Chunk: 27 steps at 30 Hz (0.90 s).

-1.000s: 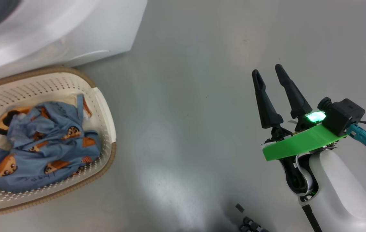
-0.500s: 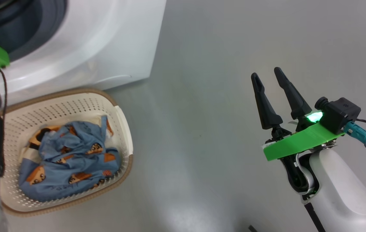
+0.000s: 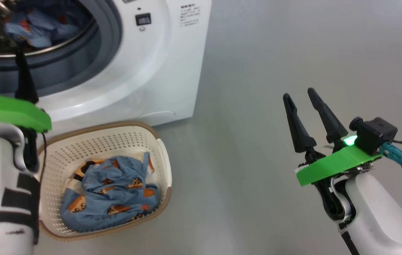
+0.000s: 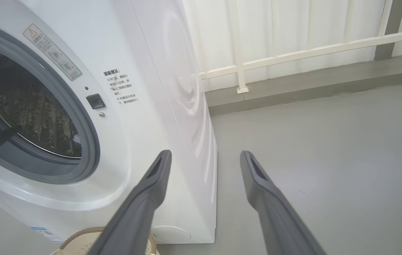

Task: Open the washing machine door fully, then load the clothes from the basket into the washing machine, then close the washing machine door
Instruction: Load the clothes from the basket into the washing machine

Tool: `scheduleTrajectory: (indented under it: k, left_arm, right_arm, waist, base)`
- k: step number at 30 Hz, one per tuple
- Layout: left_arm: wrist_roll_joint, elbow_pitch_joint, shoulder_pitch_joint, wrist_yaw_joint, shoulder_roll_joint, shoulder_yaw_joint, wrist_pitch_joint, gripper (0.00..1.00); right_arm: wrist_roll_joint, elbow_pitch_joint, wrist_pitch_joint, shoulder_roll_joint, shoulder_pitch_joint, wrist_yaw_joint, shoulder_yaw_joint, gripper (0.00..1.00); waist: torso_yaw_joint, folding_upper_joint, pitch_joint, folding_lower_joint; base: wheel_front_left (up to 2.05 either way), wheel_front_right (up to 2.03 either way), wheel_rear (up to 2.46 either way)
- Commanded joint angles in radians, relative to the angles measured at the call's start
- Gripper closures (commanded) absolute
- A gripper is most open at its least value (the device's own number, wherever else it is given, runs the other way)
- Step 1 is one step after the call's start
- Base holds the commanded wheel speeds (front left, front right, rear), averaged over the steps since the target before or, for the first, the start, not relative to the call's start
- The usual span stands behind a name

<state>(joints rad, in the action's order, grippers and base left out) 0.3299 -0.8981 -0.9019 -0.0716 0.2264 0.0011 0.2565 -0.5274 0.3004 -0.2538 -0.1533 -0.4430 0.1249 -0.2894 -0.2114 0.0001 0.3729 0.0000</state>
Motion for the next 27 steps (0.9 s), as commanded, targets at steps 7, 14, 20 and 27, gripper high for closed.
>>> scheduleTrajectory:
  k: [7,14,20,27]
  left_arm:
    - [-0.005,0.153,0.151,-0.031,-0.012,0.039,0.005,0.0]
    - [-0.025,0.321,0.33,-0.034,-0.054,0.074,0.005,0.0]
    - [-0.041,0.438,0.461,-0.027,-0.082,0.097,0.005,0.0]
    - [-0.054,0.57,0.613,-0.006,-0.124,0.114,0.005,0.0]
  right_arm:
    - [-0.013,-0.005,-0.008,-0.018,0.051,0.006,-0.018,0.0]
    - [-0.012,0.003,-0.008,-0.028,0.083,0.006,-0.016,0.0]
    - [-0.013,-0.001,-0.008,-0.037,0.114,0.006,-0.012,0.0]
    - [-0.011,-0.007,-0.008,-0.047,0.15,0.006,-0.009,0.0]
  waist:
    - [0.082,-0.0001,-0.108,0.0]
    - [0.107,-0.0001,-0.178,0.0]
    - [0.118,-0.0001,-0.22,0.0]
    - [0.128,-0.0001,-0.251,0.0]
  base:
    - [0.0,0.0,0.0]
    - [0.0,0.0,0.0]
    - [0.0,0.0,0.0]
    - [0.0,0.0,0.0]
